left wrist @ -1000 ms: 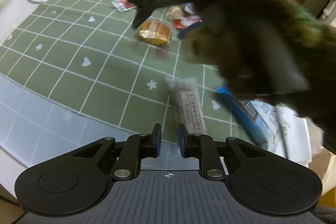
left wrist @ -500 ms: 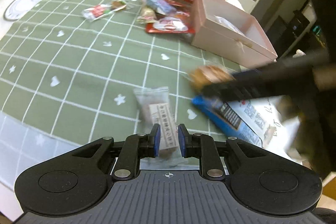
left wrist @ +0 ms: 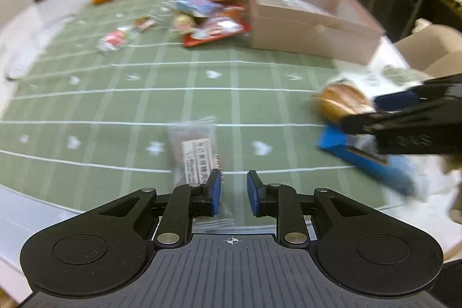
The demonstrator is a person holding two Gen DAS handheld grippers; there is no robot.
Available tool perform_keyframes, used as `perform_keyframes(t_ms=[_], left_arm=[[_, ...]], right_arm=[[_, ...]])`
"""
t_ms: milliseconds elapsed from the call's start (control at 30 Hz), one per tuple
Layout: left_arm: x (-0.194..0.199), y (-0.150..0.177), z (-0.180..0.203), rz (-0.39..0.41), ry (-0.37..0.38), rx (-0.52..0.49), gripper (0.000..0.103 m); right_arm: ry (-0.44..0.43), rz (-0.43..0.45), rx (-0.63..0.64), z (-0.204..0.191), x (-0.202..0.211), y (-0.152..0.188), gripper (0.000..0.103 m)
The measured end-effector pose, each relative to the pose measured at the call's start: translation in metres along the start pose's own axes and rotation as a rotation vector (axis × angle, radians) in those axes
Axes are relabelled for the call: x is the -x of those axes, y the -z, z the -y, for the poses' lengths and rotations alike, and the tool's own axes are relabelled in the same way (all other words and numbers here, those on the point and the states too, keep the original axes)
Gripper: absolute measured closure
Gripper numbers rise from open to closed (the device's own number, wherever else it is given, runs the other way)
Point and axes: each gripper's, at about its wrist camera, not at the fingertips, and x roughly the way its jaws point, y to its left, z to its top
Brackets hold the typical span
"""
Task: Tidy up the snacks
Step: 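Grasp the round bread packet with the right tool while the left tool holds the biscuit packet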
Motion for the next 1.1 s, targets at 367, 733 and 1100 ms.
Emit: perform_keyframes(t_ms=[367, 733, 1100], left_arm=[[0.001, -0.009, -0.017, 0.041, 0.055, 0.067, 0.073], [-0.01, -0.012, -0.047, 0.01, 0.043, 0.116, 0.071], [-0.02, -0.018, -0.043, -0.005, 0.07, 0.092, 0.055]], right_arm=[[-0.093, 0.032, 0.075, -0.024, 0.006, 0.008, 0.047], [-0.189, -0.004, 0.19, -0.058, -0.001, 0.016, 0.041], [-0.172, -0.002, 0.17, -0.055, 0.0, 0.019, 0.03]])
